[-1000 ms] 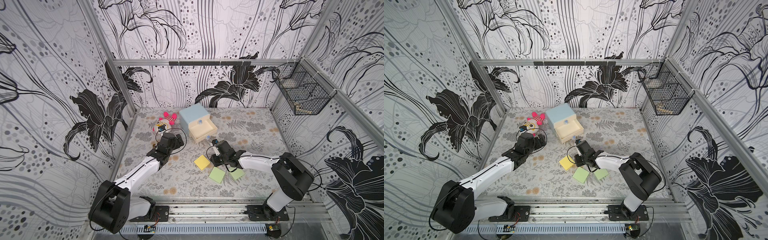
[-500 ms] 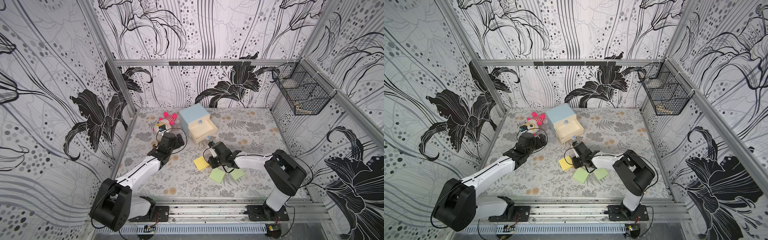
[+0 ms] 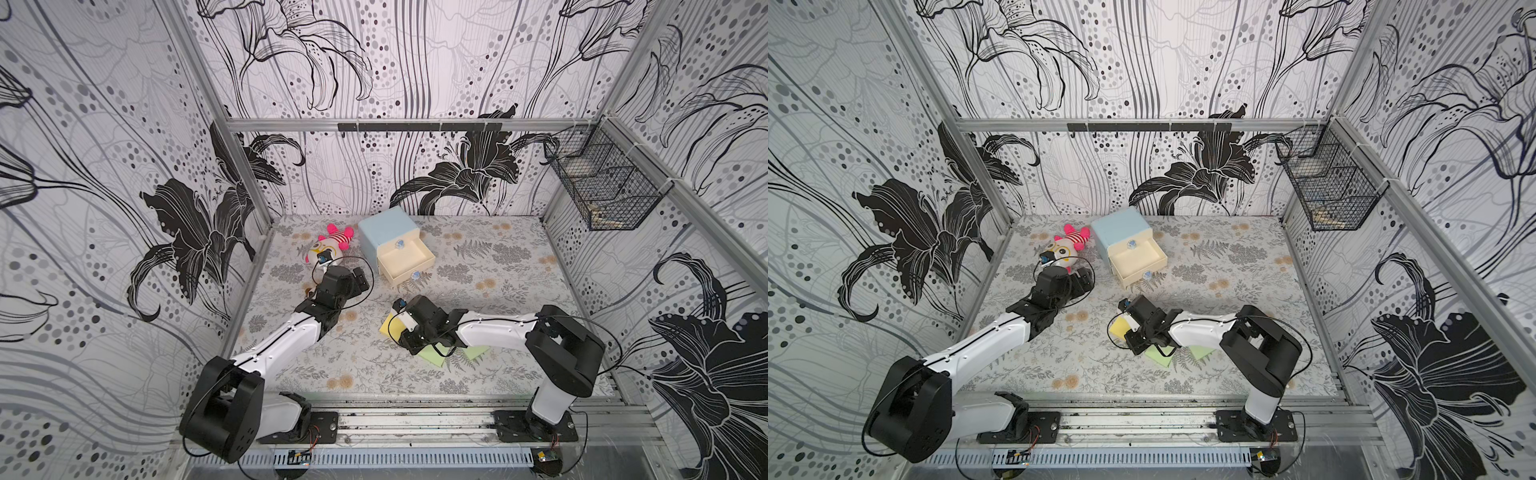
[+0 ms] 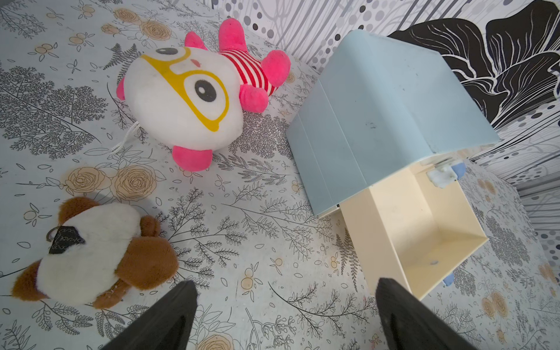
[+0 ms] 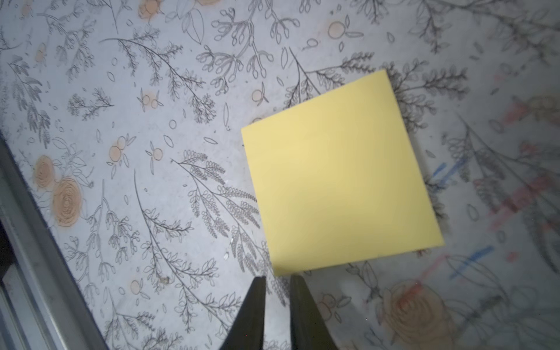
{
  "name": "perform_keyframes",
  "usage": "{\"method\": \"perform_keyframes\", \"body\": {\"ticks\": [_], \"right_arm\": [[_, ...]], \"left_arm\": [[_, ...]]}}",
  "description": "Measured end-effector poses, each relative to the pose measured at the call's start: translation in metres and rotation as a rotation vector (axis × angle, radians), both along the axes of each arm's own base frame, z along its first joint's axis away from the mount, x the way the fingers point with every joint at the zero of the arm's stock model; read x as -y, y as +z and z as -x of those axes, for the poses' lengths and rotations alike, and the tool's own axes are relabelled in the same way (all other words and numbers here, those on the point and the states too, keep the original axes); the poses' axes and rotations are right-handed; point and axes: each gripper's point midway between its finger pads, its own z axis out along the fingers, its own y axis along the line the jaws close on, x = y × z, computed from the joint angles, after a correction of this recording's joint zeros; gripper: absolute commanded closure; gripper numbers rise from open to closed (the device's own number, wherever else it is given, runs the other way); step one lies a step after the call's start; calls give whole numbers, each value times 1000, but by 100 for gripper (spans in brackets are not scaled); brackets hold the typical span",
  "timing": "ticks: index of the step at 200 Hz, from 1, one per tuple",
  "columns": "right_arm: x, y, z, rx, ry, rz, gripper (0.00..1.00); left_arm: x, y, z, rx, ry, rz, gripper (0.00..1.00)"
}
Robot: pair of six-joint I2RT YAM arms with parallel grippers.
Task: Please put the sticky notes in the drawer by color
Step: Pick up the sticky notes from the center of the board.
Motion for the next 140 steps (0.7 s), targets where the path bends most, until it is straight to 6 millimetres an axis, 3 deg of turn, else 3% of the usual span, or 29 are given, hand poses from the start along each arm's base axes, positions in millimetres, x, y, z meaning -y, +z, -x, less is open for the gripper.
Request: {"method": "perform_keyframes", "body": {"ticks": [12,51,74,106,140], "right_arm": [[2,4,1,9,8,3,68],[-2,39,-10,128,71,-2,25],[-15,49,-28,210,120,32,2],[-34,39,-50,291,225,110,1],[-44,25,-62,337,328,191,1]], "left_arm": [[-1,-4,2,-7,0,-3,3],[-8,-13,5,-26,19,2,3],[-31,-19,3,-37,75,58,3],[-66,-33,12,-66,163,117,3],[-75,-32,19,-58,176,147,3]]}}
